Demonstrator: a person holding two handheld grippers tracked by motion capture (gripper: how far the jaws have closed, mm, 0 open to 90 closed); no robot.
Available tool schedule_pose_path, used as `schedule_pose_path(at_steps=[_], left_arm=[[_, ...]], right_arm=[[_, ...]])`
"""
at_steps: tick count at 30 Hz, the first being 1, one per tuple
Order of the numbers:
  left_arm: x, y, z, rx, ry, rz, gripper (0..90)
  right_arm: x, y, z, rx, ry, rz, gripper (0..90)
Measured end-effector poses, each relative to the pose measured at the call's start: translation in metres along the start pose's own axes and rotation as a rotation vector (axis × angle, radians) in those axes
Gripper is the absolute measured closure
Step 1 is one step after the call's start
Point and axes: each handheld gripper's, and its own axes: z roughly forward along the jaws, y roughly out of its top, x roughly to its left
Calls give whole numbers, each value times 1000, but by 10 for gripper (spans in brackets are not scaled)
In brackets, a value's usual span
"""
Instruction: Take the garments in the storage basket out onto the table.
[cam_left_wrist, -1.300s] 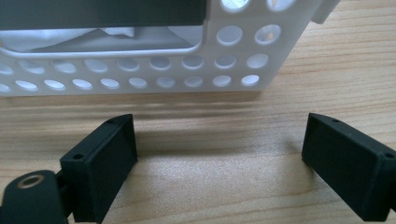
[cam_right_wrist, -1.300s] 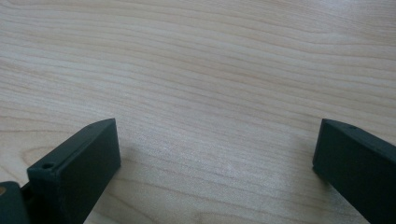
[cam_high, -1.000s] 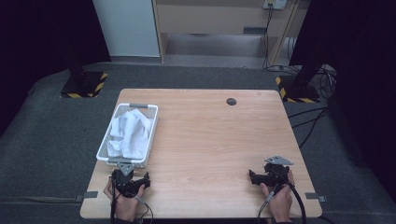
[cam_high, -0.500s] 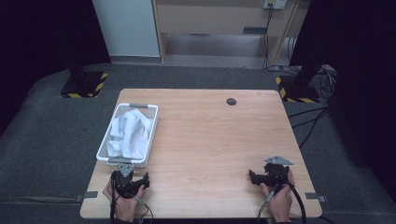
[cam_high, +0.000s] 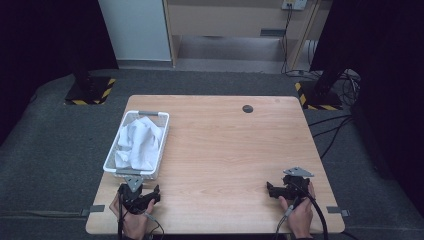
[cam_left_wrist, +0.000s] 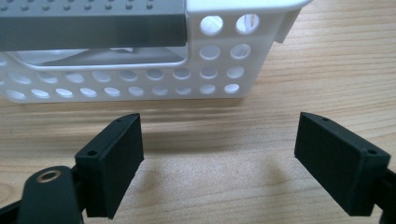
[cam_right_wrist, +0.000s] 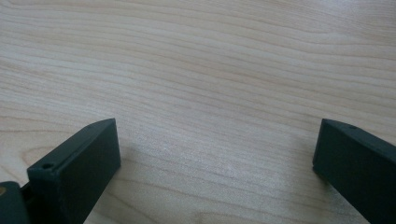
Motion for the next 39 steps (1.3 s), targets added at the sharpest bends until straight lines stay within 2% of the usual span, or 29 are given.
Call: schedule_pose_path(at_steps=[15,39], left_arm=[[-3,4,-12,-40,-23,0,145],[-3,12,-30,-107,-66,-30,145]], right_arm=[[0,0,0,0,0,0,7],[0,0,0,0,0,0,7]])
